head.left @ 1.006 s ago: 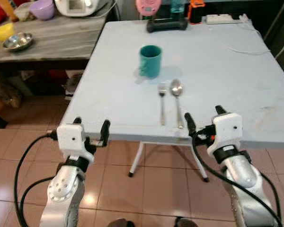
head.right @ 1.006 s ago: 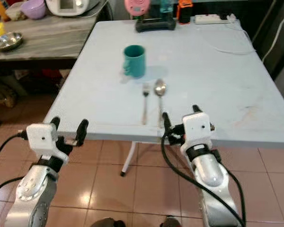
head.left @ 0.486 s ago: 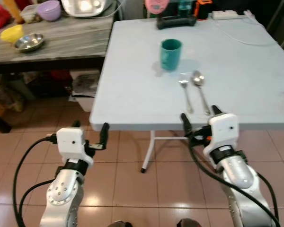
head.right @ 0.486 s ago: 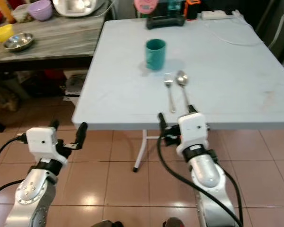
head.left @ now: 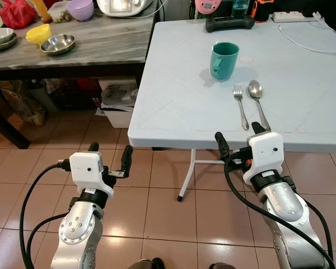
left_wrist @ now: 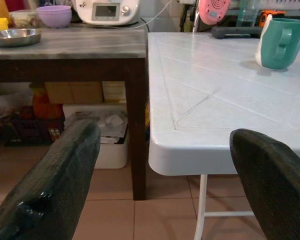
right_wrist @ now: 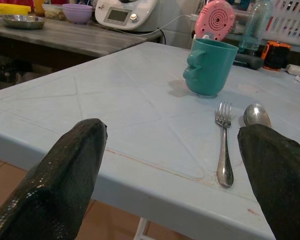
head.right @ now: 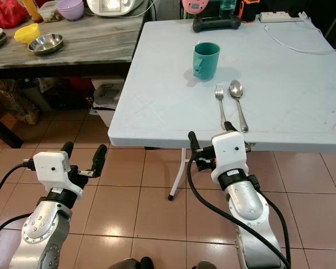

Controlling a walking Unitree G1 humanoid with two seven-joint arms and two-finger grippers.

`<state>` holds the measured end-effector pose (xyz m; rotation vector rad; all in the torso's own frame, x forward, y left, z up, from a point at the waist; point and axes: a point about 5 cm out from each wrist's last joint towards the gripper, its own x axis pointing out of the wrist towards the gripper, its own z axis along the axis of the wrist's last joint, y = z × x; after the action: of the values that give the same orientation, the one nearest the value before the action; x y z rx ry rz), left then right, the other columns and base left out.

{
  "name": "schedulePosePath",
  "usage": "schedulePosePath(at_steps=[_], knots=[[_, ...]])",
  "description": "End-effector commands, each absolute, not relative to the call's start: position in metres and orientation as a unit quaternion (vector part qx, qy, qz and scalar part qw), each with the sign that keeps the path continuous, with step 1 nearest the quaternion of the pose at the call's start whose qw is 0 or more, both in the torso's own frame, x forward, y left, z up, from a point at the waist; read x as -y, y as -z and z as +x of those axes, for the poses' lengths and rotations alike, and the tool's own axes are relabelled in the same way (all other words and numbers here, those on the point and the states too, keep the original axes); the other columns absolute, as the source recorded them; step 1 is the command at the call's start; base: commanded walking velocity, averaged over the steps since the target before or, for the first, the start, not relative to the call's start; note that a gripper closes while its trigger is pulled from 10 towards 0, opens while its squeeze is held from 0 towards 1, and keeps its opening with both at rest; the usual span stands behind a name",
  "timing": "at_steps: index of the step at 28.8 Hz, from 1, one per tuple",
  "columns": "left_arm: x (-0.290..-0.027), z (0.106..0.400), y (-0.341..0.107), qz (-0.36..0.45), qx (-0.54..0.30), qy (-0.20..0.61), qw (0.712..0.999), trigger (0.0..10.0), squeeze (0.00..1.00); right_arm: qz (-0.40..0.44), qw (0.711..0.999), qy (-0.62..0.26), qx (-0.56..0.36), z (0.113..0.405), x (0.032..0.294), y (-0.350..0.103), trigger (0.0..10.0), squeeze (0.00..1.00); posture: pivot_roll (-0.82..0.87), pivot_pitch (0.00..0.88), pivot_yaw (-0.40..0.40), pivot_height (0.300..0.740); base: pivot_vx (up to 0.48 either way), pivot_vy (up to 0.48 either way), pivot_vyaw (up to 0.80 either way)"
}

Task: Setting the table

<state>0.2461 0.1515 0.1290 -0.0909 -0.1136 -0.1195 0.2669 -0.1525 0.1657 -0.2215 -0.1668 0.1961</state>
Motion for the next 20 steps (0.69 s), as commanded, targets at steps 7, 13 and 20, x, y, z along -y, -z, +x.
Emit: schedulePosePath(at_steps=[7,13,20], knots=[[-0.1509,0.2431,-0.1317,-0.043,0.064,0.066,0.995,10.0,0.00,-0.107,0.986,-0.098,0.084,0.2678,0.1517,-0.1662,10.0,0.00,-0.13,0.153,0.098,0.740,0.274,0.000,-0.49],[-0.1504,0.2431,-0.1304,-0.043,0.060,0.067,0.995,10.0,0.00,-0.108,0.986,-0.101,0.082,0.2674,0.1512,-0.1658,10.0,0.00,-0.13,0.155,0.098,0.740,0.298,0.000,-0.64],[-0.1496,0.2432,-0.1301,-0.042,0.059,0.071,0.995,10.0,0.00,-0.107,0.985,-0.104,0.083,0.2676,0.1495,-0.1652,10.0,0.00,-0.13,0.155,0.100,0.740,0.299,0.000,-0.36]])
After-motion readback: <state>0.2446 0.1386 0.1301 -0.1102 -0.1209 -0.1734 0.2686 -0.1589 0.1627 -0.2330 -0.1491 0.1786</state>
